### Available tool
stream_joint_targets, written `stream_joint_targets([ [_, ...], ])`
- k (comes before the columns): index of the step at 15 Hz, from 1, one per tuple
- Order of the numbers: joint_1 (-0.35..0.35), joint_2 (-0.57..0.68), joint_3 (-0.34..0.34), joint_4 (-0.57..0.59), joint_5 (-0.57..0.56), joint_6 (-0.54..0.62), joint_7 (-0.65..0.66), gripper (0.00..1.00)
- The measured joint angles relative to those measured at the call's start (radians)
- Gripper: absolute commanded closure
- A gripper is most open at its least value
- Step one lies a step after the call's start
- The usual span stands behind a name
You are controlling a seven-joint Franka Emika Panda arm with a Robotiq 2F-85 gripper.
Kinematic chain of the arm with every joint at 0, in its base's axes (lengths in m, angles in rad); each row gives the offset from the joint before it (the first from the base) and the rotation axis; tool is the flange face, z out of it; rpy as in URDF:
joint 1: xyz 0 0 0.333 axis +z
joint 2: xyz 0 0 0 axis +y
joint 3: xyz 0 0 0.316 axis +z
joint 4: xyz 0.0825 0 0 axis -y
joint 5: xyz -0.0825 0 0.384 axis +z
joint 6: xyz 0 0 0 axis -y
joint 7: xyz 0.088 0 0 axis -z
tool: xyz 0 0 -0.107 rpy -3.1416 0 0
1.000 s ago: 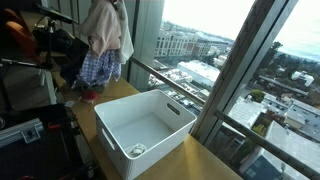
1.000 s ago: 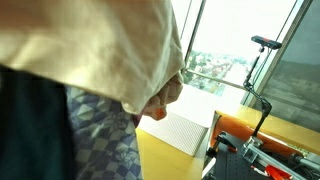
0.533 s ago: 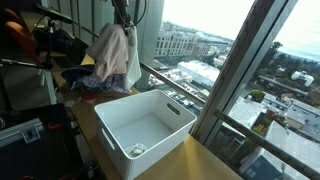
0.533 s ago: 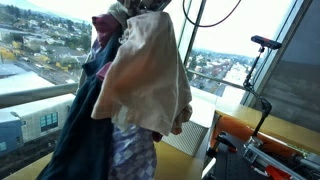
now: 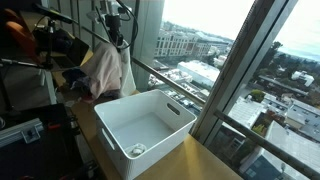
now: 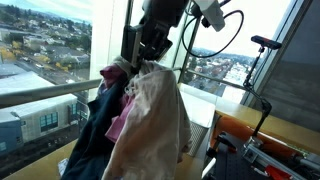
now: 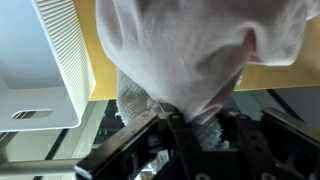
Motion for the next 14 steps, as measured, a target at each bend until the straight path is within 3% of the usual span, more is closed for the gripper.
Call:
stream_joint_targets([
  [6, 0.026, -0.001, -0.005, -0.042, -0.003, 0.018, -0.001, 0.02],
  [14, 0.027, 0.004, -0.033, -0.086, -0.003, 0.057, -0.002, 0.0],
])
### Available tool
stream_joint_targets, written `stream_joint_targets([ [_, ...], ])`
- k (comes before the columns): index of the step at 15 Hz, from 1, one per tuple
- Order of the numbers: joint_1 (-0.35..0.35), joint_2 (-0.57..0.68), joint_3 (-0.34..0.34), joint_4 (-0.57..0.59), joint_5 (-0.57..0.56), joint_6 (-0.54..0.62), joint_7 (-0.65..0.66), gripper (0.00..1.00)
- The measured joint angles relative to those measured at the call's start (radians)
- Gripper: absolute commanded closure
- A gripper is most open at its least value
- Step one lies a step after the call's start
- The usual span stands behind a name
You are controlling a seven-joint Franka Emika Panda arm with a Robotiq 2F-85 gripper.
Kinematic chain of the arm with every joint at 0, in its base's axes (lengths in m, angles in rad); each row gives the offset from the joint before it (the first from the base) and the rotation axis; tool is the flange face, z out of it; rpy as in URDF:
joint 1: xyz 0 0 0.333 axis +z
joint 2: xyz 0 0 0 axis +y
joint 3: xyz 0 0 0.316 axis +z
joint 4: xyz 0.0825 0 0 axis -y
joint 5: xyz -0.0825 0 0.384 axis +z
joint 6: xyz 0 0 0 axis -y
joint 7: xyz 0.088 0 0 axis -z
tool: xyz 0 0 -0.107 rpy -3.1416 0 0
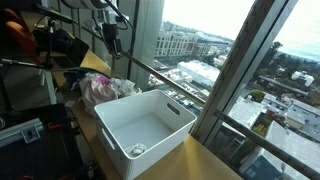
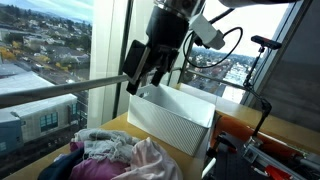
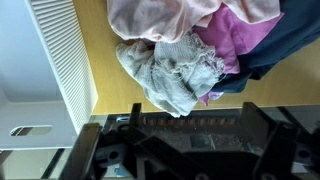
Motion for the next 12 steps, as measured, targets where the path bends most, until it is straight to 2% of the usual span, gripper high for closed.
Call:
stream_joint_targets([
  [7, 0.057, 0.184, -0.027, -0.06, -0.023, 0.154, 0.035, 0.0],
  [10, 0.074, 0.211, -0.073, -0.06, -0.026, 0.184, 0.035, 0.0],
  [12, 0.07, 0.189, -0.13, -0.06, -0.062, 0.181, 0.034, 0.0],
])
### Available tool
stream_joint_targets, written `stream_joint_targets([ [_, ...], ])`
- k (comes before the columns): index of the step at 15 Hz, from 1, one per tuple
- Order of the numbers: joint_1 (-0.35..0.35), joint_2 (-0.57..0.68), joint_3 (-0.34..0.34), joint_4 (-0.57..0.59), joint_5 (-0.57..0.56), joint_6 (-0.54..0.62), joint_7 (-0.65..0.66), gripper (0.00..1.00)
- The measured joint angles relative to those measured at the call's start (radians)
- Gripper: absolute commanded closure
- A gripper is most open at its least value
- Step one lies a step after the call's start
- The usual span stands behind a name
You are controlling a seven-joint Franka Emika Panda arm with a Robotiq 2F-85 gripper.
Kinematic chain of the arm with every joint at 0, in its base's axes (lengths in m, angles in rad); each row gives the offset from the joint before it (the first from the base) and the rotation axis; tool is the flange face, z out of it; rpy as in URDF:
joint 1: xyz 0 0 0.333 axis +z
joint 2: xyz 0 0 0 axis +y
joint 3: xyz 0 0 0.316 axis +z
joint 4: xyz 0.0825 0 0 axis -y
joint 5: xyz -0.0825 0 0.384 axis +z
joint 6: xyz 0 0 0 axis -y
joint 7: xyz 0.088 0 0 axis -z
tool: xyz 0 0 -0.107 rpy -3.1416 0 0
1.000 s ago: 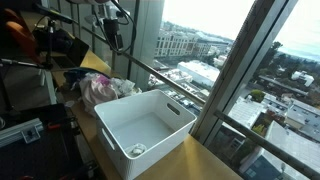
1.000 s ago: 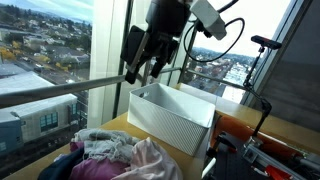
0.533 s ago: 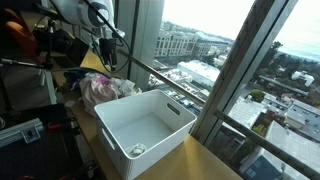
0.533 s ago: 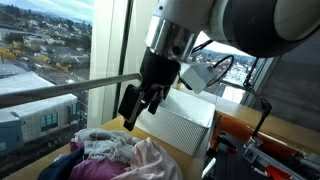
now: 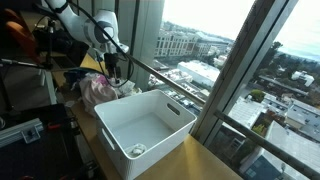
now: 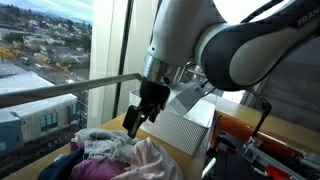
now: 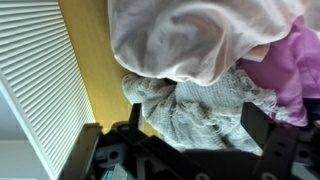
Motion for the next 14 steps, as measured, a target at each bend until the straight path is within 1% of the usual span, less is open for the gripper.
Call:
stream_joint_targets([
  [3, -0.029, -0.054, -0.109, -0.014, -0.107, -0.002, -0.001, 0.0],
  [6, -0.095, -0.099, -0.193, -0.044, -0.197, -0.003, -0.002, 0.0],
  [10, -0.191, -0.096, -0.247, -0.099, -0.228, -0.003, -0.01, 0.0],
  [14, -0.26, -0.044, -0.28, -0.145, -0.228, 0.001, -0.01, 0.0],
])
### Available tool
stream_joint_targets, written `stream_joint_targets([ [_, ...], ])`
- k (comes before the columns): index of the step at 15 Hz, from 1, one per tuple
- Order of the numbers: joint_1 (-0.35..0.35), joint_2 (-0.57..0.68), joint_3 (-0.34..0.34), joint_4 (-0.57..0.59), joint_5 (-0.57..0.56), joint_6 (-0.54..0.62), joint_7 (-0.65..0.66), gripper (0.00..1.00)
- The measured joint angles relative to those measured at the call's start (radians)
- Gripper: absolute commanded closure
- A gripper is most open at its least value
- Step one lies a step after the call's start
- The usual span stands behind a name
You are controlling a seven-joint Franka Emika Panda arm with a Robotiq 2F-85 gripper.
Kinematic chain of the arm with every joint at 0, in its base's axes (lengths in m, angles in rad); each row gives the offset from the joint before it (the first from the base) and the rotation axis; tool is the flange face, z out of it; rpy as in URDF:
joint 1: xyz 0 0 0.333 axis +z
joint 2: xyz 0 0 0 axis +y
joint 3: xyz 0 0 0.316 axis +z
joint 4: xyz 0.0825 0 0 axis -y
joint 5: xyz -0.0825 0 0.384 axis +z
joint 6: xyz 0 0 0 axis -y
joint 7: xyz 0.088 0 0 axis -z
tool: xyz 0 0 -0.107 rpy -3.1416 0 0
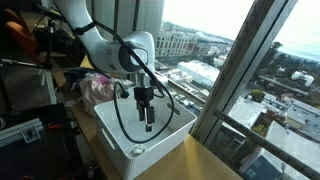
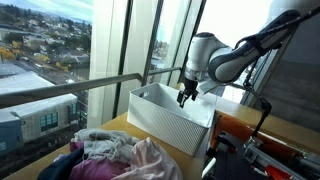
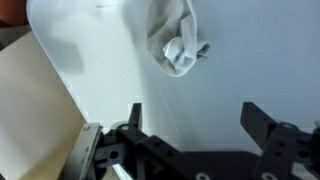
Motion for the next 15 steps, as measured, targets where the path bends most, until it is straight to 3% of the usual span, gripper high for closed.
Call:
stream_joint_targets([
  [7, -0.052, 0.214, -0.019, -0.003, 0.079, 0.068, -0.001, 0.0],
  [8, -0.052, 0.248, -0.019, 0.002, 0.107, 0.083, -0.006, 0.25],
  [9, -0.052, 0.277, -0.019, 0.012, 0.136, 0.095, -0.016, 0.26],
  [15, -0.071, 0.307, -0.028, 0.062, 0.29, 0.09, -0.12, 0.72],
])
